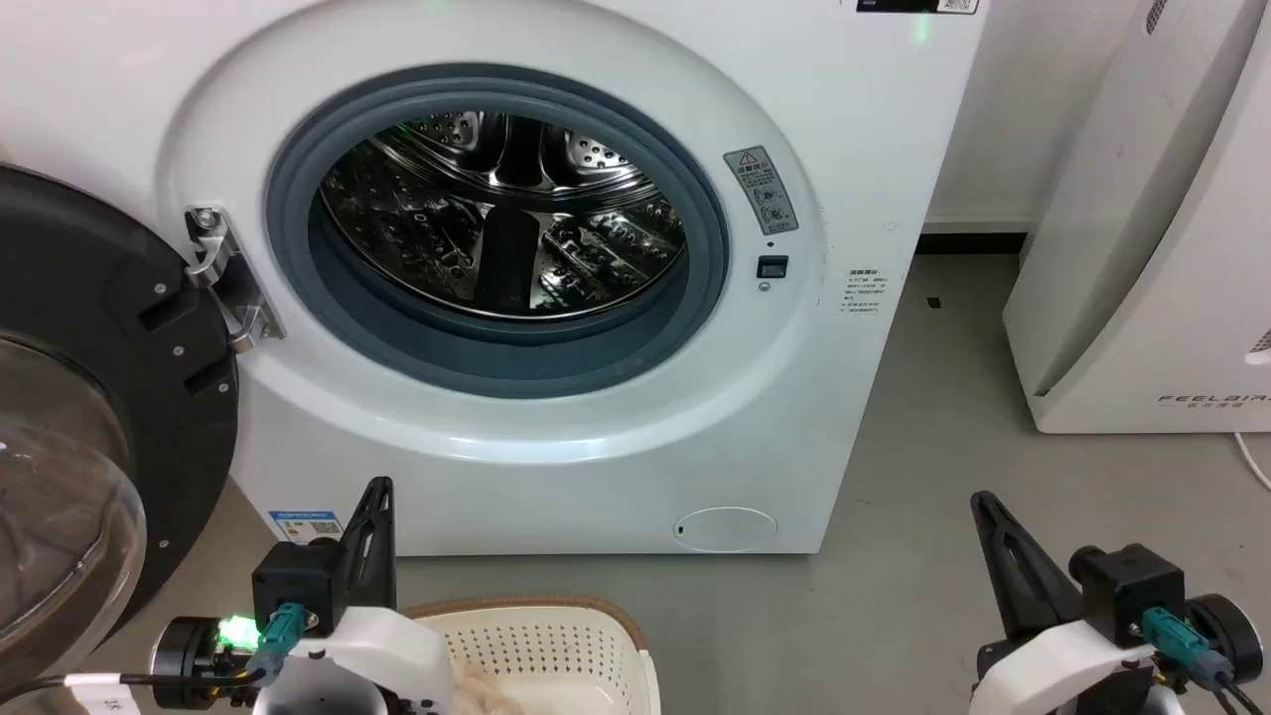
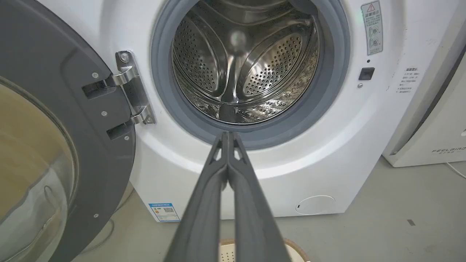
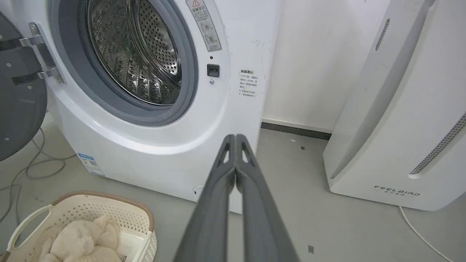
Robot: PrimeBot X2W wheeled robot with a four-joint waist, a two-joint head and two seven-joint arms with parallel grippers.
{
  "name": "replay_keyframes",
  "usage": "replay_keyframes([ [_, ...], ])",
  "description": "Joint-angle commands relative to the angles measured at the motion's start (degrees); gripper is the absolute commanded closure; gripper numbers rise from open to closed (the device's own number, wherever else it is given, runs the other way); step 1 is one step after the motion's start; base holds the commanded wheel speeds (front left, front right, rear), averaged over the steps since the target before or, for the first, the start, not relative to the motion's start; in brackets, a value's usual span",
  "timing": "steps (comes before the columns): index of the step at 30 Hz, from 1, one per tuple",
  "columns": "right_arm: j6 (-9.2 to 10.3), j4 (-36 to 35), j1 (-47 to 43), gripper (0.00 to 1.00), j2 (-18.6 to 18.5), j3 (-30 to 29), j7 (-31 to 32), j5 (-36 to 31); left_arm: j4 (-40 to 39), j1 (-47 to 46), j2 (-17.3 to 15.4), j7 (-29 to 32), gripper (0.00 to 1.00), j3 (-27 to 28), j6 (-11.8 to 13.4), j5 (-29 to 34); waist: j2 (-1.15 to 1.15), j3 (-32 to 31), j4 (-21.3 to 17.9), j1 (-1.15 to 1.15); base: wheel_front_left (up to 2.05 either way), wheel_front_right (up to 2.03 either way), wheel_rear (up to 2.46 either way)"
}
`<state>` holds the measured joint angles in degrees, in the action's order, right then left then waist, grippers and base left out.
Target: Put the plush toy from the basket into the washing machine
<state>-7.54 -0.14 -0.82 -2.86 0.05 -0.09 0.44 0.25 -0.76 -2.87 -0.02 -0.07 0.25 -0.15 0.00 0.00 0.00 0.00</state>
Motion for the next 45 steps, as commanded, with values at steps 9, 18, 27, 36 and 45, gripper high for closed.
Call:
replay_keyframes([
  [9,0.05,0.14,0.82,1.0,-0.01,-0.05,0.09,-0.44,-0.25,0.76,0.0,0.02,1.0,0.07,-0.25,0.15,0.0,0.0,0.0,0.0,0.0,0.0,0.0],
  [18,0.0,0.0,-0.02,0.0,0.0,-0.02,-0.02,0.05,0.03,0.0,0.0,-0.02,0.0,-0.04,0.05,-0.02,0.0,0.0,0.0,0.0,0.0,0.0,0.0],
  [27,0.0,-0.37,-0.15,0.0,0.0,-0.43,-0.89,1.58,0.51,-0.17,0.0,-0.9,0.0,-0.62,0.77,-0.3,0.0,0.19,-0.04,0.0,0.0,0.0,0.0],
  [36,0.01,-0.96,-0.04,0.0,0.0,-0.64,-1.97,3.34,3.52,-1.44,0.0,-1.98,0.0,-1.55,0.95,-0.79,0.0,1.2,-0.23,0.0,0.0,0.0,0.0],
  [45,0.01,-1.57,0.93,0.0,0.0,-1.14,-3.04,4.91,9.3,-4.42,-0.03,-3.06,0.0,-2.55,0.38,-1.33,0.0,3.9,-0.83,0.0,0.0,0.0,0.0],
])
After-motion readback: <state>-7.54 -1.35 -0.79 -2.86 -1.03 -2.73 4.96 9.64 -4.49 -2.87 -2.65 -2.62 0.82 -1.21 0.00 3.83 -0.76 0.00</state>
